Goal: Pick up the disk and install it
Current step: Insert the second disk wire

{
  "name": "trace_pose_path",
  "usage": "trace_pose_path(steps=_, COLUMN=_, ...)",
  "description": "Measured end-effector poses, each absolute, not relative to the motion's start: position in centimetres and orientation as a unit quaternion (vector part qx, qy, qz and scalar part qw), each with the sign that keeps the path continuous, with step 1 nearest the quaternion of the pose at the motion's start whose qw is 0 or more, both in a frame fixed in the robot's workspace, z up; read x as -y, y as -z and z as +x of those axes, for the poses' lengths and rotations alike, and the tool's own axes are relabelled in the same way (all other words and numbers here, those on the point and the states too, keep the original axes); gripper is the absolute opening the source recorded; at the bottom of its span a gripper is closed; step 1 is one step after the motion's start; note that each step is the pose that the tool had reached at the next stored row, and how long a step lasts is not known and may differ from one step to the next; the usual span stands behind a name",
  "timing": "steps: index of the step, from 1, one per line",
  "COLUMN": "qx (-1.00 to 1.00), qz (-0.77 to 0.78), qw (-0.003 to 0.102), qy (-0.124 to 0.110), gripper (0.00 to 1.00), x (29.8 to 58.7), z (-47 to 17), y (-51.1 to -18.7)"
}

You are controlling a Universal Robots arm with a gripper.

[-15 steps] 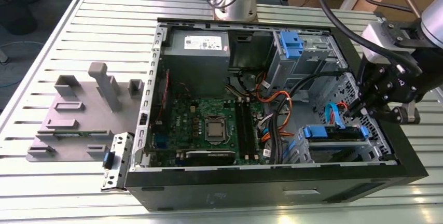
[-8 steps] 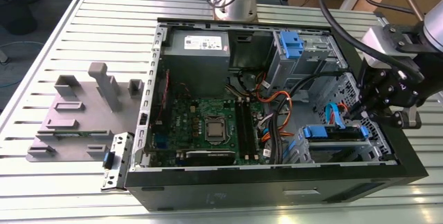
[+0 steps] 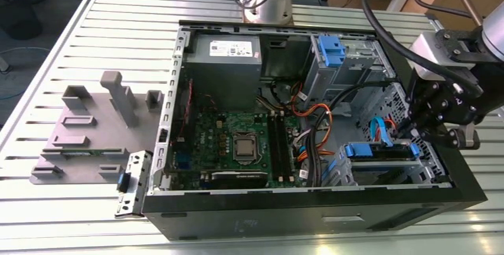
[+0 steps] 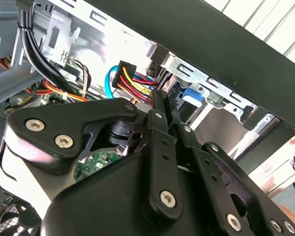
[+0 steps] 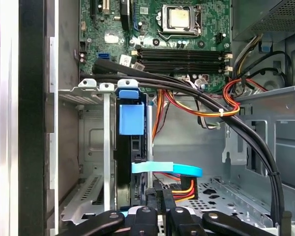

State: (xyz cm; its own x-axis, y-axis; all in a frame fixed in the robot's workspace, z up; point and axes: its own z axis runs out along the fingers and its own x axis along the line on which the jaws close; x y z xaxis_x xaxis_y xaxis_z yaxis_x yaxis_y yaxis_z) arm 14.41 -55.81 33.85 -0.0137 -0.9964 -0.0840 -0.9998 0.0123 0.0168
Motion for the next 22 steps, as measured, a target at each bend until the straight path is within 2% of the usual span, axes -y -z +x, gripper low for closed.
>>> trace_pose_path(steps=8, qx=-0.711, qz=-0.702, qw=0.015, qy=-0.026, gripper=0.16, x=55.82, z=14.41, y=-33.90)
trace_pose_path(steps=22, qx=-0.712, qz=-0.701, qw=0.013, qy=-0.024, gripper=0.16, x=56.56, z=14.41, y=-34.04)
